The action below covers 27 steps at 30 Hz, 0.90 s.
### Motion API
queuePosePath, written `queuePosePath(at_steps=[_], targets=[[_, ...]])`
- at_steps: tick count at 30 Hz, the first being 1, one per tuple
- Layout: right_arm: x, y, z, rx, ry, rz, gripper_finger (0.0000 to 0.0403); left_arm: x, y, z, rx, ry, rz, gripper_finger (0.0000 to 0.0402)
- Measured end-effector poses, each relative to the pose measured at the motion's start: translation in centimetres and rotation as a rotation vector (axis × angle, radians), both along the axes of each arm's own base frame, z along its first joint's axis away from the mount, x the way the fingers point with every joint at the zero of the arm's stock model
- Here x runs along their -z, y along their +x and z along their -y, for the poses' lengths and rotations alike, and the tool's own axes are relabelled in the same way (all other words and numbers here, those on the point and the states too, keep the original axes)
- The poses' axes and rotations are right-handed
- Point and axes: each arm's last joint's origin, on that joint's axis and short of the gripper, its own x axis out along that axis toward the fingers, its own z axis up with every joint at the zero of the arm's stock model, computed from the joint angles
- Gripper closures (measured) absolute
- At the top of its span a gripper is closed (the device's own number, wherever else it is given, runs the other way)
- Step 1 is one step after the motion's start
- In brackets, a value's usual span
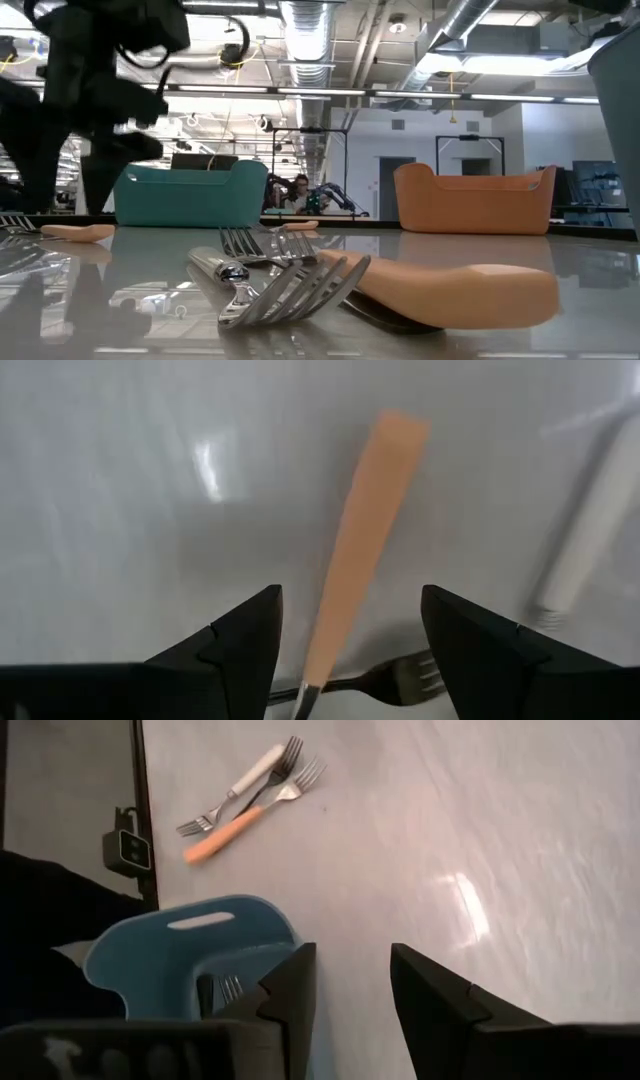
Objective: Sort silverware by color (type)
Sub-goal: Put the orange fork into the orange bin
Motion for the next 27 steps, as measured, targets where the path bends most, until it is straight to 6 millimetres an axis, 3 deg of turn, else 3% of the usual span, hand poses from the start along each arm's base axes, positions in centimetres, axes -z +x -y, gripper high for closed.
queuePosePath(at_steps=[5, 13, 27], targets=[[0.1, -0.1, 0.0, -0.005, -0.003, -0.009, 0.0251, 2.2, 0.6, 0.4, 0.012, 0.019, -0.118, 0.0178], [0.1, -0.2, 0.0, -0.019, 0.01, -0.028, 0.0251, 3.1, 0.8, 0.9, 0.008, 0.108, -0.151, 0.0192], [0.1, -0.2, 0.0, -0.019, 0.006, -0.031, 0.0251, 2.7, 0.9, 1.4, 0.012, 0.137, -0.131, 0.0373]])
